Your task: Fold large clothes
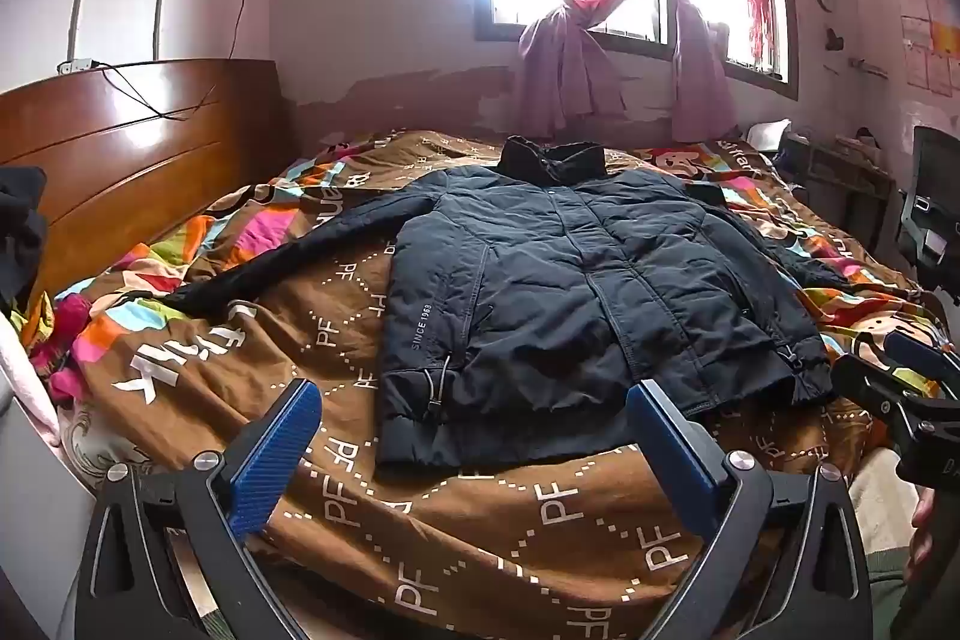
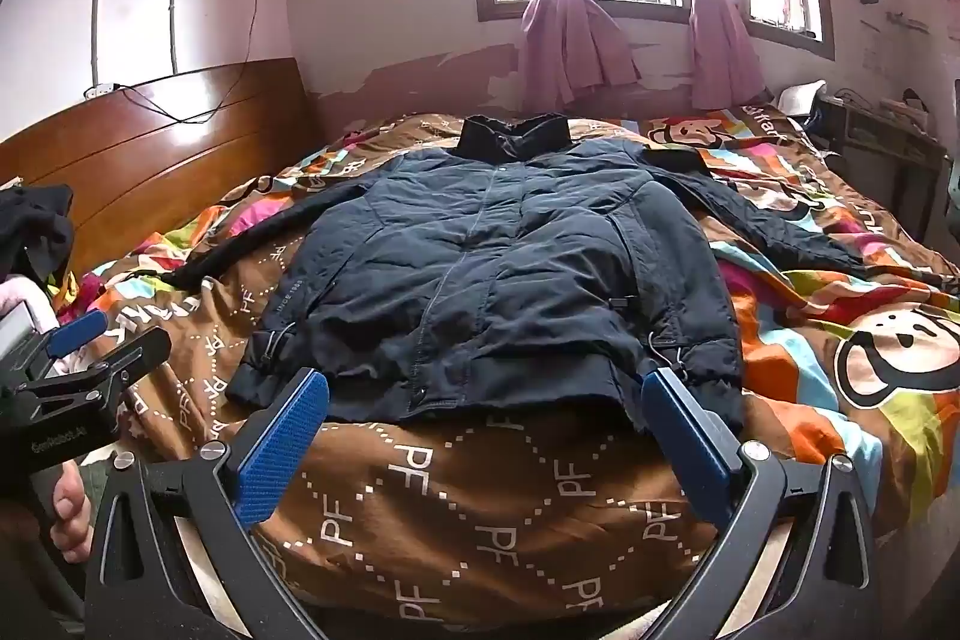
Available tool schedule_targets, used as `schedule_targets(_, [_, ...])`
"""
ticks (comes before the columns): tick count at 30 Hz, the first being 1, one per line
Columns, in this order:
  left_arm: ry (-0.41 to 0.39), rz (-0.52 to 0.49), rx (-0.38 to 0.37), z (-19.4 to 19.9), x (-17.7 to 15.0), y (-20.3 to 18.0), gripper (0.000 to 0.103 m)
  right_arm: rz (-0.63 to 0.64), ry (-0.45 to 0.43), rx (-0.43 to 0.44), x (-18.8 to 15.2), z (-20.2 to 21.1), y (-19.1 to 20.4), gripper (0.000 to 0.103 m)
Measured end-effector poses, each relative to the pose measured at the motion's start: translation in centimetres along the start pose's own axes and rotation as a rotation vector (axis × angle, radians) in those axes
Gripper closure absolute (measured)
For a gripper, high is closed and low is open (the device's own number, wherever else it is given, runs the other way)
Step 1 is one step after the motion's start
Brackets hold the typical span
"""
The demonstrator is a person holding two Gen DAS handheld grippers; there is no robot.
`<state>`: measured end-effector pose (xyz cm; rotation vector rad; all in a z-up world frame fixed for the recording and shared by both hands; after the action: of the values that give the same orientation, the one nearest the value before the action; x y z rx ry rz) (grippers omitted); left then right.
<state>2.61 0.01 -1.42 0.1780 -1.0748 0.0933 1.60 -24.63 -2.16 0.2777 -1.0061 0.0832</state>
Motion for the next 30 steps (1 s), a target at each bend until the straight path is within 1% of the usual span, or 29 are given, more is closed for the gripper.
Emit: schedule_targets(30, [0.012, -0.004, -0.002, 0.03, -0.07, -0.06, 0.001, -0.001, -0.01, 0.0, -0.03, 0.41, -0.23, 0.001])
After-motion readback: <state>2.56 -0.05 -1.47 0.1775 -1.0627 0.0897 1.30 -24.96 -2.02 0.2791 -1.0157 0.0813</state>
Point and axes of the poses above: each gripper's, at about its wrist camera, not at the fingertips, and z roughly against the way its jaws point, y to its left, x to its top, the point moved 3 cm from there along -z, roughly the way its jaws point, and after that the axes turned 11 degrees about x, right-handed, at the moved point
